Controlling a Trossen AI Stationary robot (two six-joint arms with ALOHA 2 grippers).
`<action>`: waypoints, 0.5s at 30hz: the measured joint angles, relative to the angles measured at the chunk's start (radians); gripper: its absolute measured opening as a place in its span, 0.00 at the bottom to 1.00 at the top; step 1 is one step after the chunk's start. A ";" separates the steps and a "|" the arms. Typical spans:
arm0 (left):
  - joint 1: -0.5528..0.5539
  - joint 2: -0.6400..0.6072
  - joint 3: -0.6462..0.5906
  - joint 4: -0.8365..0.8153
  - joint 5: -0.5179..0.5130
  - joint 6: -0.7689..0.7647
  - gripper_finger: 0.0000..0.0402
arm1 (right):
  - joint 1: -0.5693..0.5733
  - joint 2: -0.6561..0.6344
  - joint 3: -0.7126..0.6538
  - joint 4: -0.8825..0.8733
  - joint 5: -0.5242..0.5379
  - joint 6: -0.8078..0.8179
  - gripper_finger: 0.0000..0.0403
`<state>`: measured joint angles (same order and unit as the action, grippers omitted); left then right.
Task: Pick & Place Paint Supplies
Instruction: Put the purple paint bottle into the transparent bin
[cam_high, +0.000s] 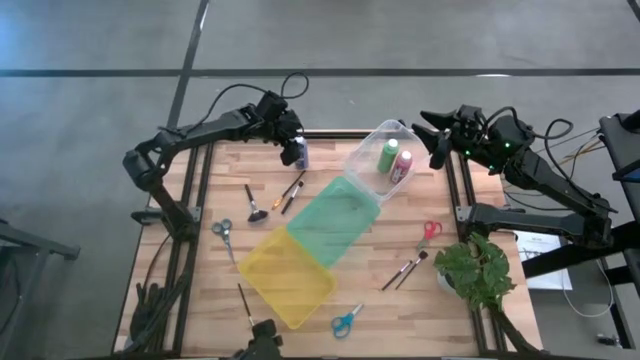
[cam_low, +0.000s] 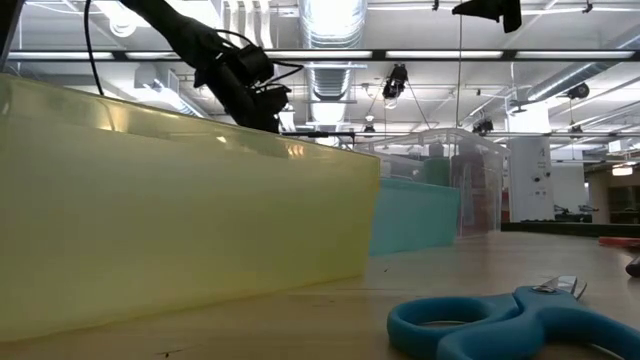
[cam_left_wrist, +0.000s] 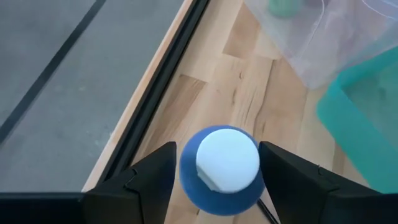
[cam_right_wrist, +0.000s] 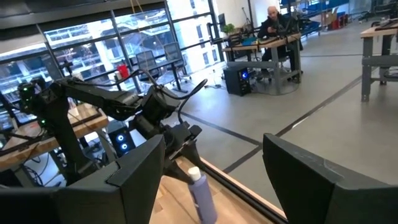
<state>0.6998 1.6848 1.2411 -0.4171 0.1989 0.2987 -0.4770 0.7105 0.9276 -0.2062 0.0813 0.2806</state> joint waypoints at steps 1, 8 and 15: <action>0.000 0.000 0.000 0.000 0.000 -0.003 0.56 | 0.000 0.000 0.000 -0.001 0.000 0.000 0.65; 0.000 0.000 0.000 0.002 -0.003 -0.019 0.35 | 0.000 0.000 0.000 -0.007 -0.001 0.000 0.65; 0.000 0.000 0.016 -0.003 -0.022 -0.022 0.29 | -0.001 0.000 0.000 -0.026 -0.003 0.002 0.65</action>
<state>0.6994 1.6848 1.2576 -0.4198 0.1765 0.2764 -0.4778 0.7101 0.9276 -0.2323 0.0780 0.2830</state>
